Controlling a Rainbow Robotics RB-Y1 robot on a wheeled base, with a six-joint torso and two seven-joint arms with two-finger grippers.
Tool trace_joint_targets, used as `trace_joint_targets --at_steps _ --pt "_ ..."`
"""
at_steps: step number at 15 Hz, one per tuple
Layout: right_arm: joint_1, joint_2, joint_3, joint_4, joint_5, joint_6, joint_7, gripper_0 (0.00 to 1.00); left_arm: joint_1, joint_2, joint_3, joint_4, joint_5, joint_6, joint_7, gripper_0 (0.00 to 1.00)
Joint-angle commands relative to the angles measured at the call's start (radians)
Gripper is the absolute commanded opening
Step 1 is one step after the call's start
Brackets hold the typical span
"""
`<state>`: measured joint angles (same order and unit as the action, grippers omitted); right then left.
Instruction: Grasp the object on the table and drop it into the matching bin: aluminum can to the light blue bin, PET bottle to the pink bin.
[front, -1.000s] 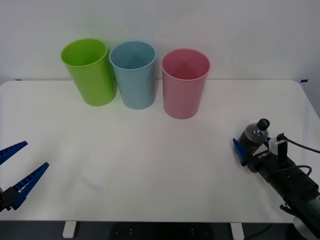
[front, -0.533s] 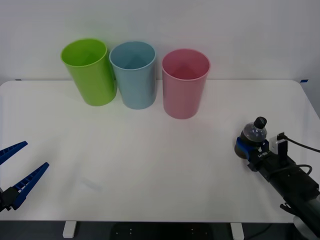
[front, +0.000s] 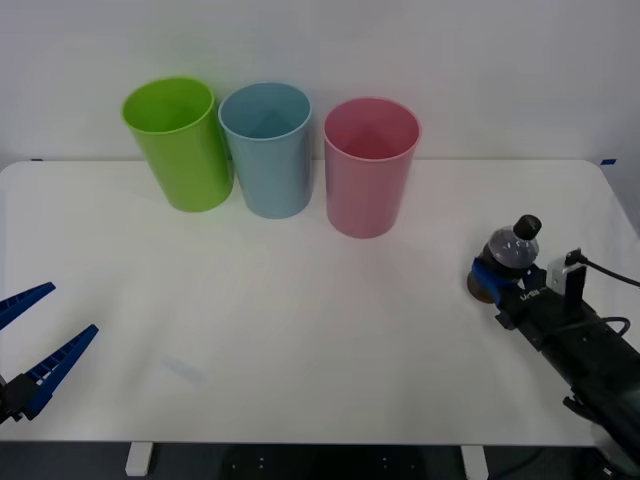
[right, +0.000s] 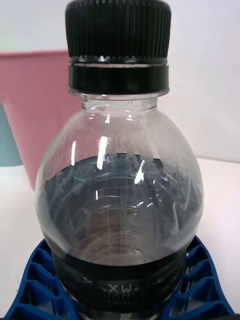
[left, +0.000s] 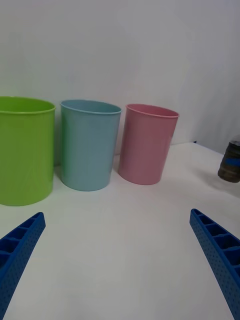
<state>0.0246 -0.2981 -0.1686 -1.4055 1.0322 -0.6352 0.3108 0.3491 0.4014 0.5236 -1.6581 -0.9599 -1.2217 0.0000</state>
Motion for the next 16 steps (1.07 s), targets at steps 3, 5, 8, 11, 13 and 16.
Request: trace_joint_targets --at_steps 3,5,8,11,13,16 --pt "0.021 -0.036 0.001 -0.121 0.012 -0.012 -0.179 0.00 0.000 0.000 0.000 0.000 0.000 0.000 0.000 1.00" --pt "0.026 -0.058 0.000 -0.158 0.012 -0.023 -0.253 0.00 0.000 0.000 0.000 0.000 0.000 0.000 0.000 1.00" --pt "0.028 -0.101 0.001 -0.228 0.014 -0.032 -0.363 0.00 0.000 0.000 0.000 0.000 0.000 0.000 0.000 1.00" --pt "0.028 -0.159 0.001 -0.313 0.015 -0.034 -0.463 0.00 0.000 0.000 0.000 0.000 0.000 0.000 0.000 1.00" --pt "0.028 -0.200 0.001 -0.363 0.017 -0.024 -0.519 0.00 0.000 0.000 0.000 0.000 0.000 0.000 0.000 1.00" --pt "0.021 -0.277 0.001 -0.441 0.017 -0.009 -0.616 0.00 0.000 0.000 0.000 0.000 0.000 0.000 0.000 1.00"
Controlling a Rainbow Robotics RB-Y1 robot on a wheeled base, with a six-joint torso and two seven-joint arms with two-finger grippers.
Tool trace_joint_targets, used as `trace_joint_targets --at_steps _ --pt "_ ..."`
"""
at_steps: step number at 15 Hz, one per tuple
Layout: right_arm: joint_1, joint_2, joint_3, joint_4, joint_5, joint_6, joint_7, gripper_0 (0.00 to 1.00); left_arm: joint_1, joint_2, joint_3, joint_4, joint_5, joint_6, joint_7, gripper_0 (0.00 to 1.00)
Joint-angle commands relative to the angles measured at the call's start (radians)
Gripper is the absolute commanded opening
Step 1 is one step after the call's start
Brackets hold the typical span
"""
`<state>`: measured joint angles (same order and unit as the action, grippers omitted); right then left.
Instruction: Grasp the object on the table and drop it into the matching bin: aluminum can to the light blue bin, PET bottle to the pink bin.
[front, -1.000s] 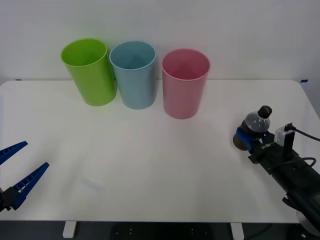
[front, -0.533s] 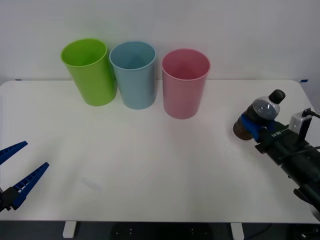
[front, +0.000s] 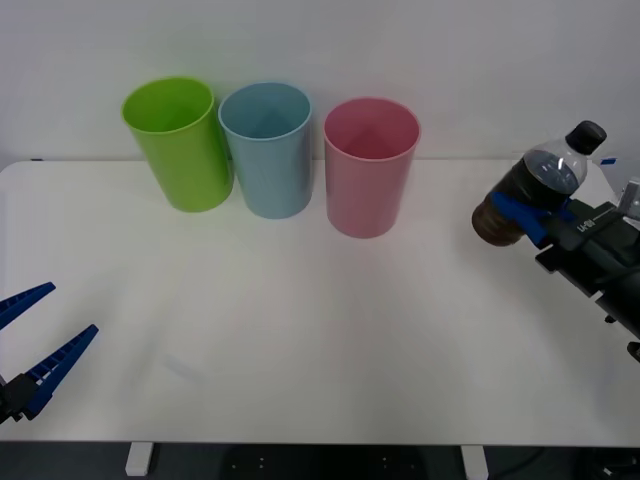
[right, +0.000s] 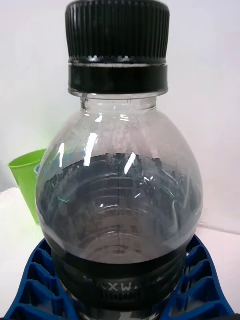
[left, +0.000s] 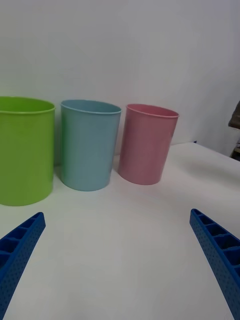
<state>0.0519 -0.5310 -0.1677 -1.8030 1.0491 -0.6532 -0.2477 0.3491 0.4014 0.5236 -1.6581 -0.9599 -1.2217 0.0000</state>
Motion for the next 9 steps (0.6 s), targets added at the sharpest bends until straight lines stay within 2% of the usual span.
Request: trace_joint_targets --at_steps 1,5,9 --pt "-0.012 -0.067 -0.001 -0.058 0.000 0.009 -0.085 0.00 0.000 0.000 0.000 0.000 0.000 0.000 0.000 1.00" --pt "-0.101 -0.138 0.030 -0.059 0.002 0.009 -0.153 0.00 0.000 0.000 0.000 0.000 0.000 0.000 0.000 1.00" --pt "-0.234 -0.164 0.091 0.014 0.034 0.009 -0.171 0.00 0.000 0.000 0.000 0.000 0.000 0.000 0.000 1.00"
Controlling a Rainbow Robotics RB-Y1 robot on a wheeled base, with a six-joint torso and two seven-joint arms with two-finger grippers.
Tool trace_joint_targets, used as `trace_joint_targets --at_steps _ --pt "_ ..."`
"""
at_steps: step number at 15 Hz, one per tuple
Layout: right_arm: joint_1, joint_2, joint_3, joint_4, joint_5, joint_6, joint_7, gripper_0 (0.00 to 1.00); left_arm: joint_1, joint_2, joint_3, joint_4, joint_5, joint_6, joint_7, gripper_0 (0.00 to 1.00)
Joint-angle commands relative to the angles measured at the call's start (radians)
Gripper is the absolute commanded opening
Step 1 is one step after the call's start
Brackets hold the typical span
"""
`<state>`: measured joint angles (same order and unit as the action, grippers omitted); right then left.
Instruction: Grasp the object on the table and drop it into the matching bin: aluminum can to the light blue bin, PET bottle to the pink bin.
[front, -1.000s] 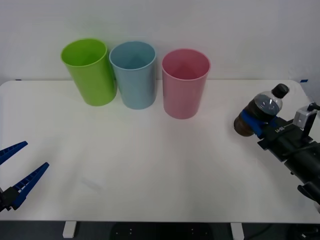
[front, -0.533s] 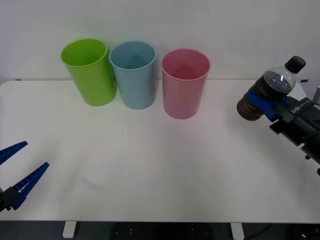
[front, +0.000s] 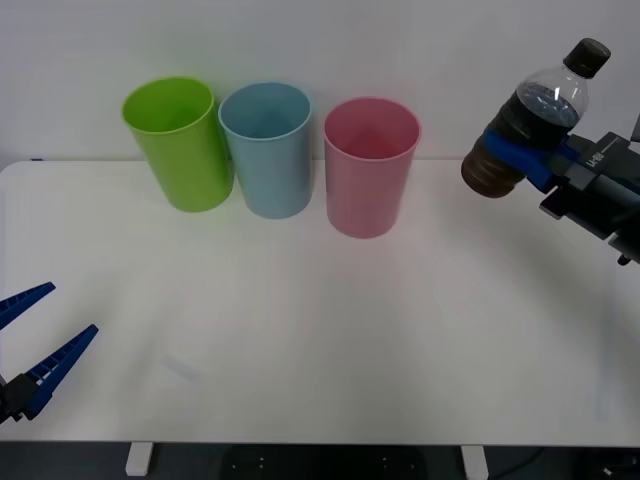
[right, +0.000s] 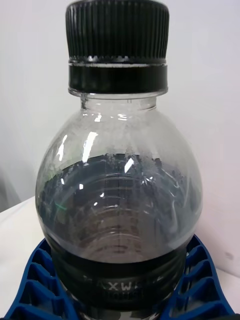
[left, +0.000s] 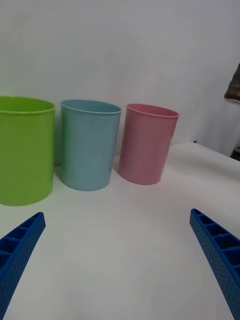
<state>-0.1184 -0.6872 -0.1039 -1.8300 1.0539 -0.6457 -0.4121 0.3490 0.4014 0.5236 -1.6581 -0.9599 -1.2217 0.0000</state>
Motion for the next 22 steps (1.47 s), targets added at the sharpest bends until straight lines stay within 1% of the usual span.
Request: trace_joint_targets --at_steps 1,4,6,7,9,10,15,18,20,22 --pt "-0.099 -0.008 0.041 0.066 0.049 0.001 -0.013 0.00 0.000 0.000 0.000 0.000 0.000 0.000 0.000 1.00" --pt "-0.208 -0.006 0.101 0.152 0.078 0.001 -0.024 0.00 0.000 0.000 0.000 0.000 0.000 0.000 0.000 1.00" --pt "-0.297 0.012 0.138 0.233 0.109 0.000 -0.025 0.00 0.000 0.000 0.000 0.000 0.000 0.000 0.000 1.00" --pt "-0.340 0.032 0.145 0.275 0.135 -0.002 -0.024 0.00 0.000 0.000 0.000 0.000 0.000 0.000 0.000 1.00" --pt "-0.406 0.074 0.148 0.345 0.190 -0.009 -0.027 0.00 0.000 0.000 0.000 0.000 0.000 0.000 0.000 1.00" --pt "-0.451 0.106 0.150 0.399 0.224 -0.023 -0.028 0.00 0.000 0.000 0.000 0.000 0.000 0.000 0.000 1.00" --pt "-0.613 0.209 0.150 0.606 0.327 -0.028 -0.019 0.00 0.000 0.000 0.000 0.000 0.000 0.000 0.000 1.00" --pt "-0.701 0.258 0.148 0.729 0.360 -0.028 -0.008 0.00 0.000 0.000 0.000 0.000 0.000 0.000 0.000 1.00" --pt "-0.733 0.285 0.148 0.776 0.380 -0.028 -0.004 0.00 0.000 0.000 0.000 0.000 0.000 0.000 0.000 1.00" --pt "-0.747 0.295 0.150 0.793 0.383 -0.028 0.001 0.00 0.000 0.000 0.000 0.000 0.000 0.000 0.000 1.00"
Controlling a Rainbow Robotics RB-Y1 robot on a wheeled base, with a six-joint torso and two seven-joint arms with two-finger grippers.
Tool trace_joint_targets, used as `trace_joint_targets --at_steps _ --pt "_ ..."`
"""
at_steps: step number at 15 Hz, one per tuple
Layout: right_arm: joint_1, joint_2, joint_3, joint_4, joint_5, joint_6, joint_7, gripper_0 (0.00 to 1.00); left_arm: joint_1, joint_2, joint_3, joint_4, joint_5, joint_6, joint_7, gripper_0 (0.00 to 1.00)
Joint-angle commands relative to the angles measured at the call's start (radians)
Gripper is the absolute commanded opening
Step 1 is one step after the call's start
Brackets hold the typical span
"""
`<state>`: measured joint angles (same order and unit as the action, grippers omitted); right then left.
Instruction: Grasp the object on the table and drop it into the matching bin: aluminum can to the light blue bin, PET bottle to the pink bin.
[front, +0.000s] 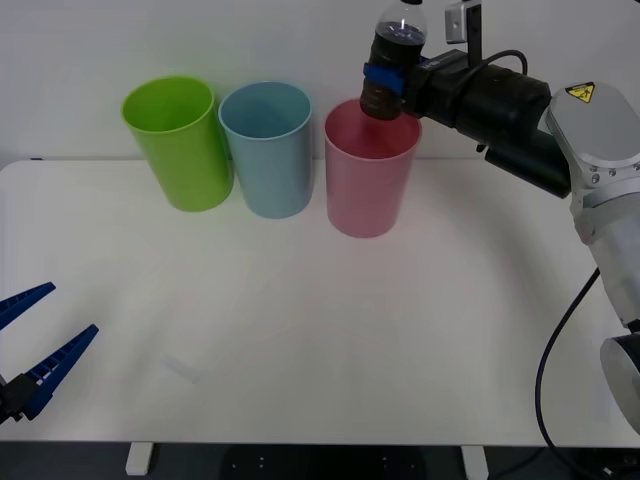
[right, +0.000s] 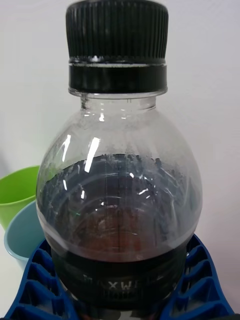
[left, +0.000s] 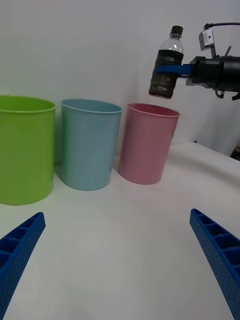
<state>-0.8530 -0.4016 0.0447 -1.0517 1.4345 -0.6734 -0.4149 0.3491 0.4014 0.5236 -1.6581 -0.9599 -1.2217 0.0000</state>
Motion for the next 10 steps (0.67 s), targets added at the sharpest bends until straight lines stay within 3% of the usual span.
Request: trace_joint_targets --at_steps 1,5,6,7,8,9,10 --pt "-0.012 0.012 0.001 0.015 0.003 0.000 0.005 0.00 0.000 0.000 0.000 0.000 0.000 0.000 0.000 1.00" --pt "-0.012 0.012 0.001 0.013 0.003 -0.002 0.021 0.02 0.000 0.000 0.000 0.000 0.000 0.000 0.000 1.00" --pt "-0.012 0.012 0.001 0.013 0.003 0.000 0.025 0.08 0.000 0.000 0.000 0.000 0.000 0.000 0.000 1.00" --pt "-0.014 0.012 0.001 0.012 0.003 0.000 0.030 0.36 0.000 0.000 0.000 0.000 0.000 0.000 0.000 1.00" --pt "-0.014 0.012 0.001 0.012 0.000 0.000 0.031 0.77 0.000 0.000 0.000 0.000 0.000 0.000 0.000 1.00" --pt "-0.014 0.012 0.001 0.012 -0.005 0.000 0.033 1.00 0.000 0.000 0.000 0.000 0.000 0.000 0.000 1.00" --pt "-0.012 0.012 0.001 0.012 -0.006 0.000 0.033 1.00 0.000 0.000 0.000 0.000 0.000 0.000 0.000 1.00"
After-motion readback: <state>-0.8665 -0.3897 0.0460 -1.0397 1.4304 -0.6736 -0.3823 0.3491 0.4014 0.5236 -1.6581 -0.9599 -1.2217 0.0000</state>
